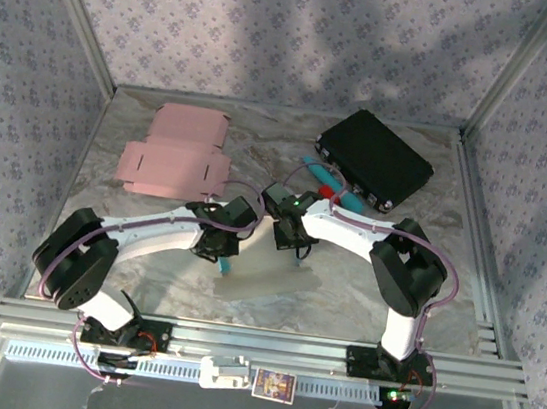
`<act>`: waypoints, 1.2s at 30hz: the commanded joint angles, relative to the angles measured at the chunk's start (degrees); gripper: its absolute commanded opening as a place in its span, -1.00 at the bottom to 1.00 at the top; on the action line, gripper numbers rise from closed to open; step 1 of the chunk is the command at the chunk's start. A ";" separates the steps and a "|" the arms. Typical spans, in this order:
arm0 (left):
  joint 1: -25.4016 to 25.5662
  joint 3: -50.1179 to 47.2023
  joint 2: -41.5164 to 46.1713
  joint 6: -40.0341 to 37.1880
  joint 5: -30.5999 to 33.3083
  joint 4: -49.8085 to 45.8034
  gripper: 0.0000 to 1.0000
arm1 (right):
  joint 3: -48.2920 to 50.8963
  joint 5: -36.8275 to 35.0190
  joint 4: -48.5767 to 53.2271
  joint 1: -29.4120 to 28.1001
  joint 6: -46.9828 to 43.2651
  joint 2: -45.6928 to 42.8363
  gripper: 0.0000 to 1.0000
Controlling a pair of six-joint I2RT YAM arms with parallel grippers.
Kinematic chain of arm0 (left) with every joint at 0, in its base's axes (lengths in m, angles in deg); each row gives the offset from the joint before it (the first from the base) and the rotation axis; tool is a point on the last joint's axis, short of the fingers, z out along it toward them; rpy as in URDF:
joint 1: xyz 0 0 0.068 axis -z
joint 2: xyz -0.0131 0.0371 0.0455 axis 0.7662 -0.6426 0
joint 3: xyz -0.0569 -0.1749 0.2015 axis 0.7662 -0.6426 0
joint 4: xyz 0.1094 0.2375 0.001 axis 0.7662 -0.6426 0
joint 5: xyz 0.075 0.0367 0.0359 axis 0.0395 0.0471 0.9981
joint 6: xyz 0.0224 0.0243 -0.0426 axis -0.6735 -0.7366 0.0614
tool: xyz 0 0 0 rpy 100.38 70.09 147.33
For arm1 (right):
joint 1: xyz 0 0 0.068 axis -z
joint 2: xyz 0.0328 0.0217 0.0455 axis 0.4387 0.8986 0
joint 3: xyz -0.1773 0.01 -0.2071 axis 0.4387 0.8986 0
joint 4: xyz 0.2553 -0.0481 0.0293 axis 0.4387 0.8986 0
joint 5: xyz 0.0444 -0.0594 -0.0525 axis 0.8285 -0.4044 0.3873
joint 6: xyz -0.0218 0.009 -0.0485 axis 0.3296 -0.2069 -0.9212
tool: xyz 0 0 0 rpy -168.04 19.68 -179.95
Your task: Fold the paper box
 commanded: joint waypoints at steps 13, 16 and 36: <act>0.75 -2.75 -1.18 1.92 2.44 0.21 -0.84 | -0.93 0.46 2.71 1.91 1.26 1.42 -1.00; 1.01 -2.36 -1.18 1.91 3.10 -0.85 -0.92 | -0.90 0.50 2.69 1.93 1.36 1.54 -1.00; 4.13 11.98 -16.34 6.59 5.54 -16.91 -1.00 | 1.38 5.28 -1.08 3.54 0.12 0.85 -1.00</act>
